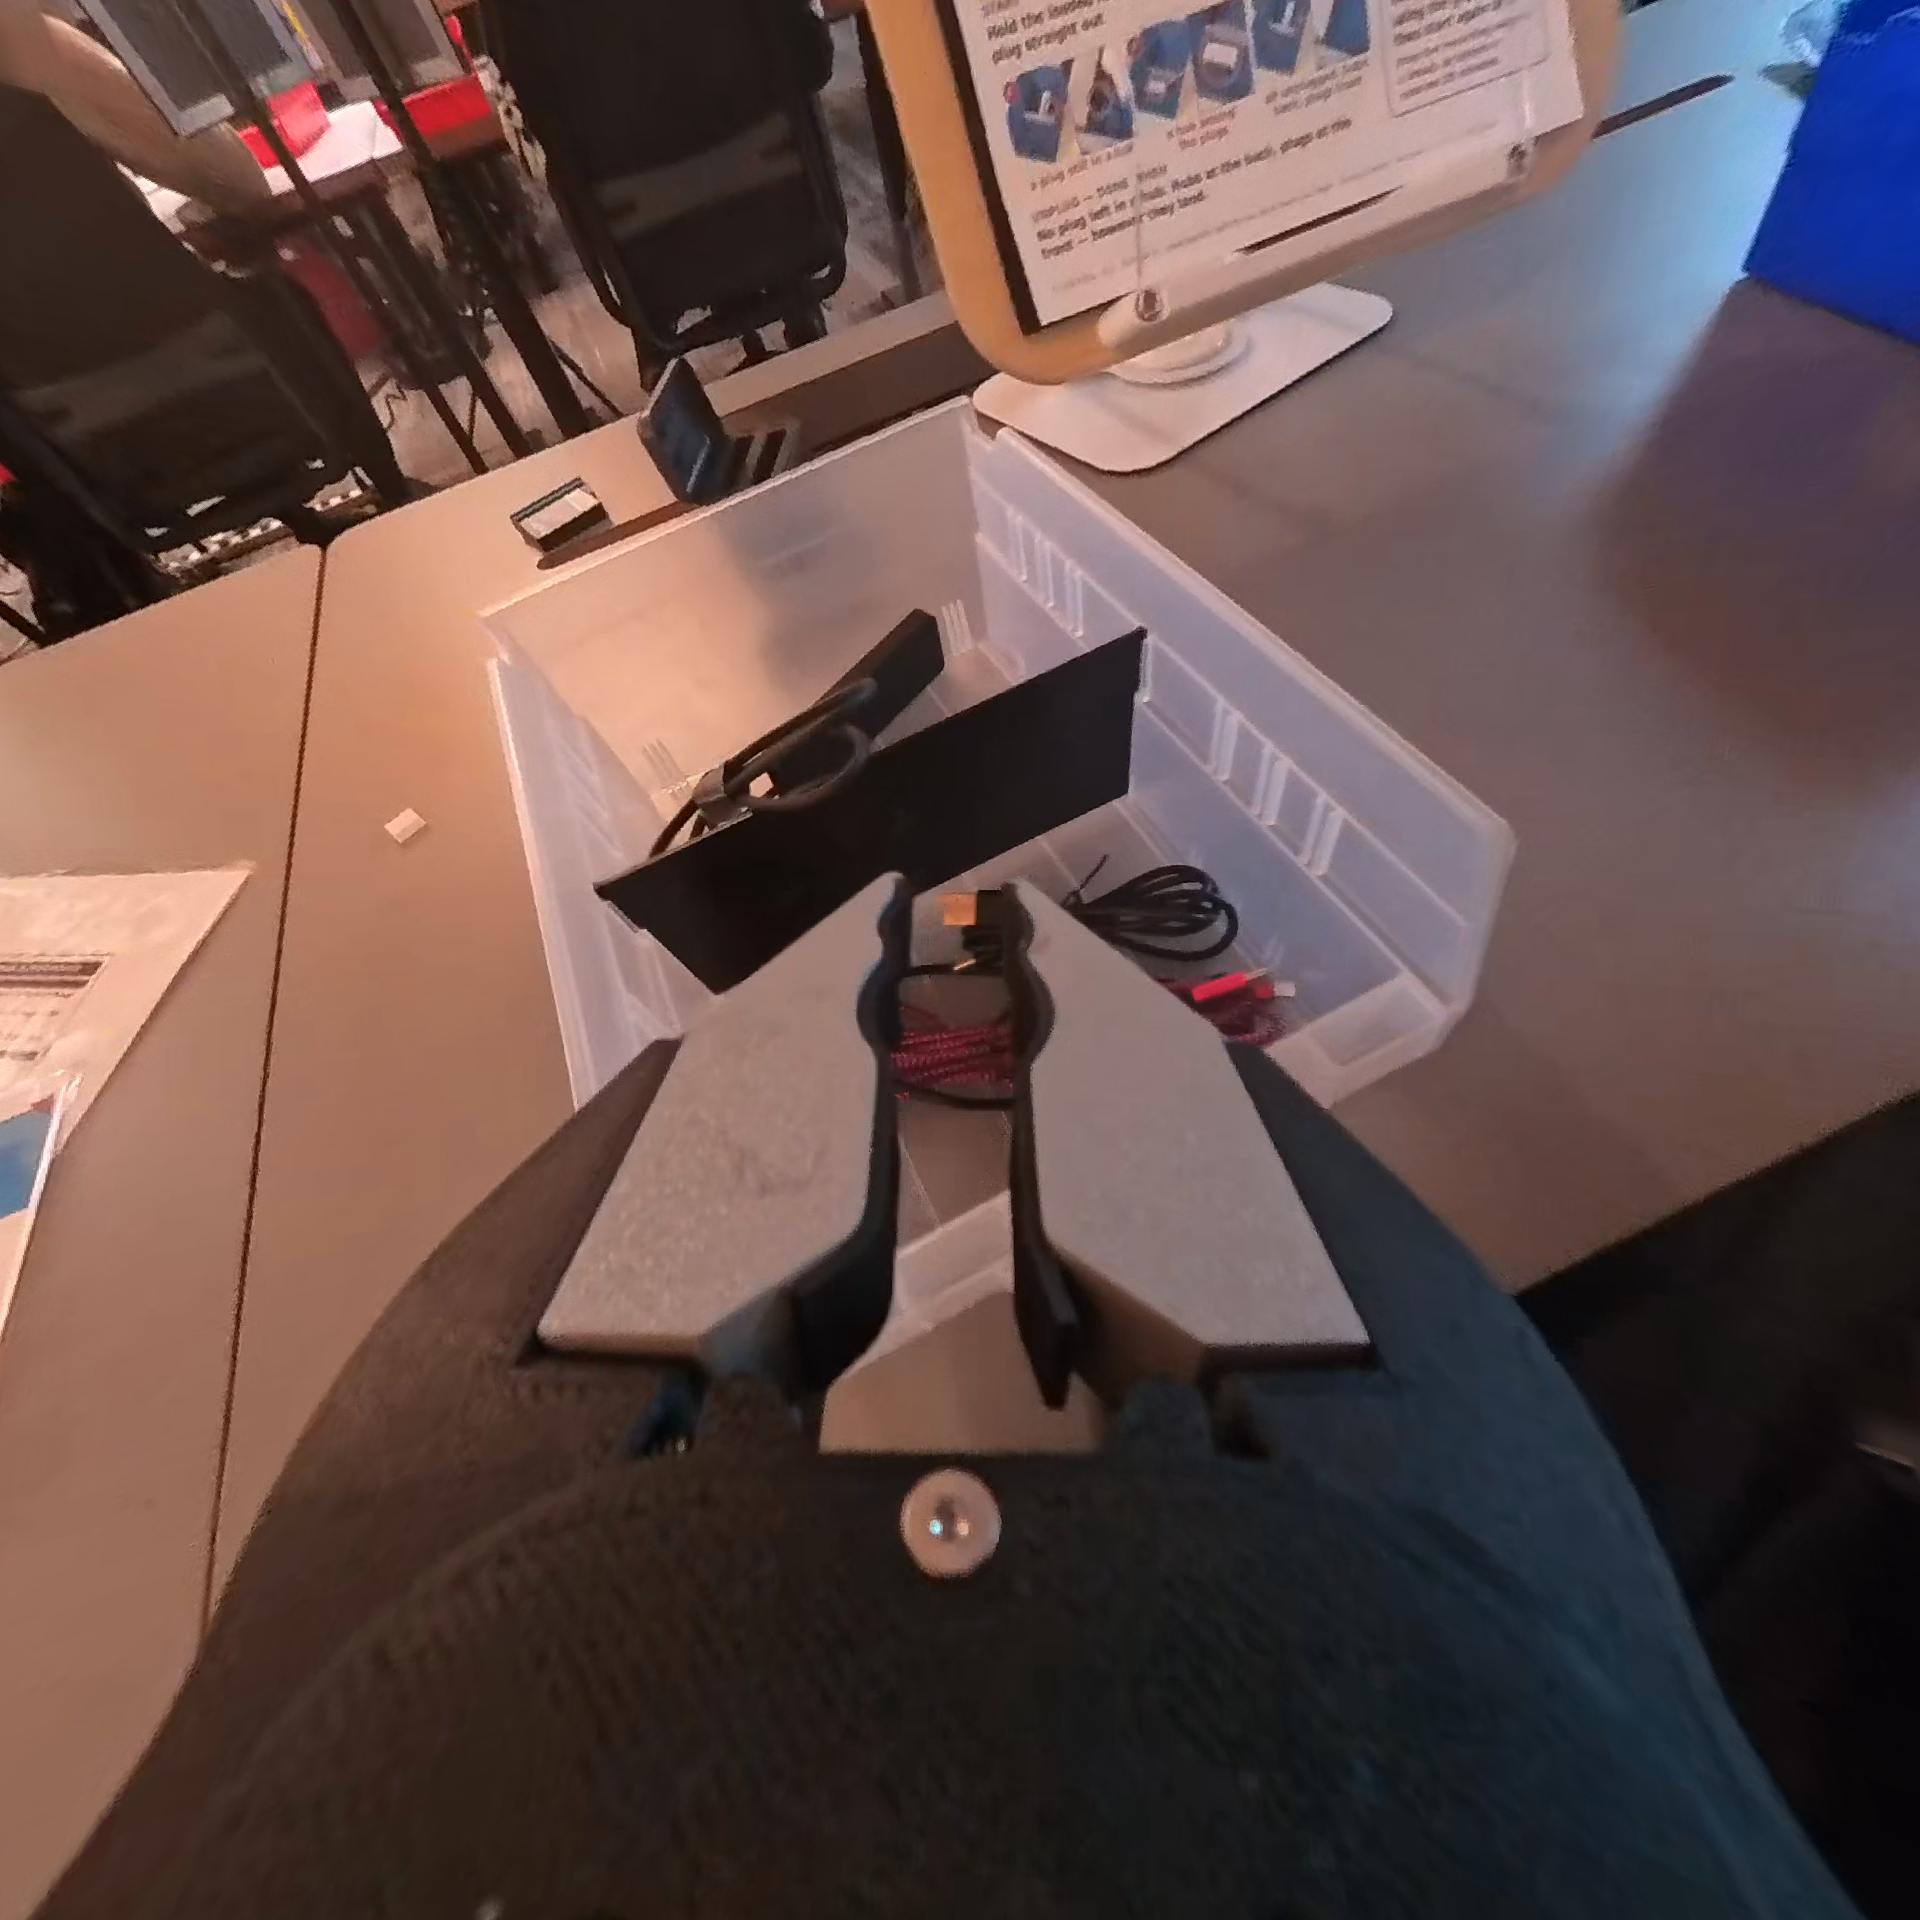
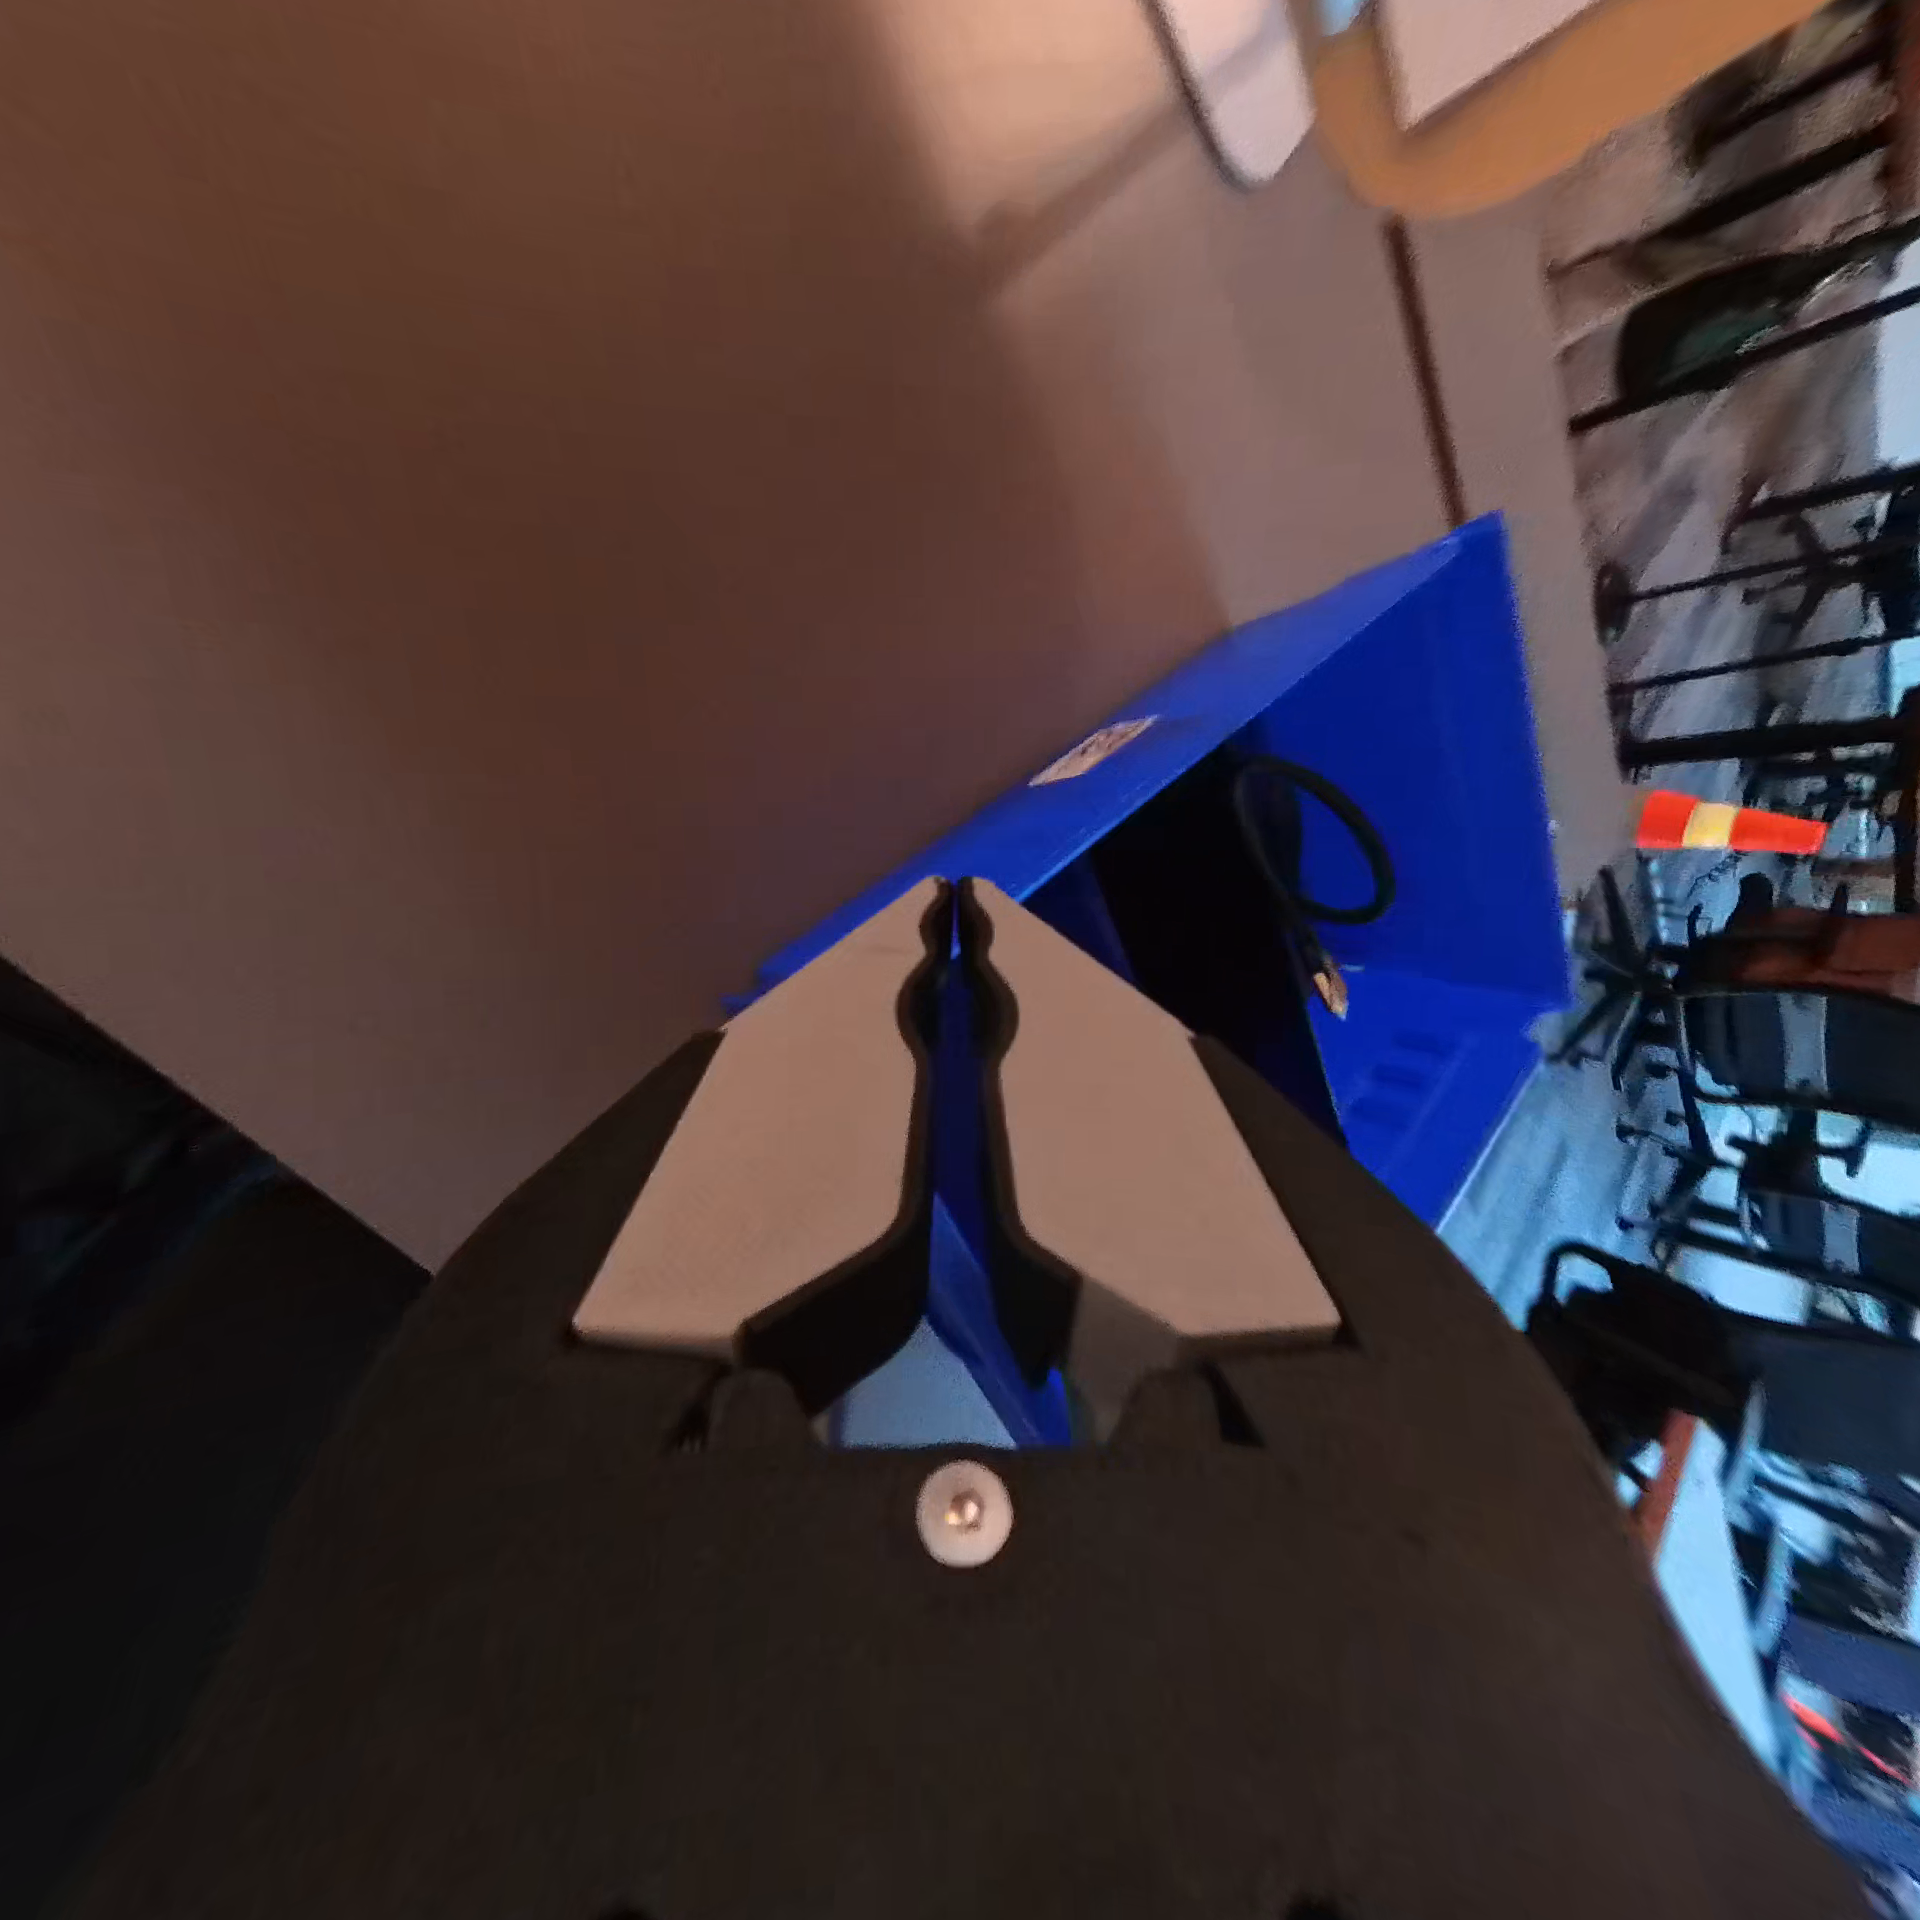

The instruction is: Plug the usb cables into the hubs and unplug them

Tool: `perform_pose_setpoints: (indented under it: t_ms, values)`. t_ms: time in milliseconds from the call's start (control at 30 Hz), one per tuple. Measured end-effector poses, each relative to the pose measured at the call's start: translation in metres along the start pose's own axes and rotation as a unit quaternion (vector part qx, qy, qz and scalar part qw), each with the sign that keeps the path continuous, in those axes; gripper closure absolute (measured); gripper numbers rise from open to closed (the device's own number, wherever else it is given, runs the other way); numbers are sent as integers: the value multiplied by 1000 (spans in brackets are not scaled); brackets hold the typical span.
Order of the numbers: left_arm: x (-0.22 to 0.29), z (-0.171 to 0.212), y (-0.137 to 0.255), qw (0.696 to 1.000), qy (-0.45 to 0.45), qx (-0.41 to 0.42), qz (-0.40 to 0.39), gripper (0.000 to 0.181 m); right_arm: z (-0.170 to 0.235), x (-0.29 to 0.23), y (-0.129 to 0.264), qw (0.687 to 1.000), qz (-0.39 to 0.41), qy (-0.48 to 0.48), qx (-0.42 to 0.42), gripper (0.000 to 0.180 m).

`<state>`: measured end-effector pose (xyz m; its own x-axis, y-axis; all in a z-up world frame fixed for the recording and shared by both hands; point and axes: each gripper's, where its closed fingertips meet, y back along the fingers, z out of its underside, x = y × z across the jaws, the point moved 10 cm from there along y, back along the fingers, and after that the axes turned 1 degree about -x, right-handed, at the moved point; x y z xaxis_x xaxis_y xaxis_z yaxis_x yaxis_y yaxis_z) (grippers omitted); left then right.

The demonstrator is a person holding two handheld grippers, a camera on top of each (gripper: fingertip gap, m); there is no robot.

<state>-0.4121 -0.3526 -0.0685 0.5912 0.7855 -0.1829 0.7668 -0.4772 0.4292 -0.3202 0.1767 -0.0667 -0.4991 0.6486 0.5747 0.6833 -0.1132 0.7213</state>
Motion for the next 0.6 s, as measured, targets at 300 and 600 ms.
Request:
perform_pose_setpoints:
  t_ms: [300,600]
  values:
    - [-13,-1,-51,999,-16,-42,-5,148,-88,-101,-4,907,-211,-8,363,170]
    - [-48,-30,-126,972,-60,-215,70,149,-107,-137,-71,890,-258,10,375,180]
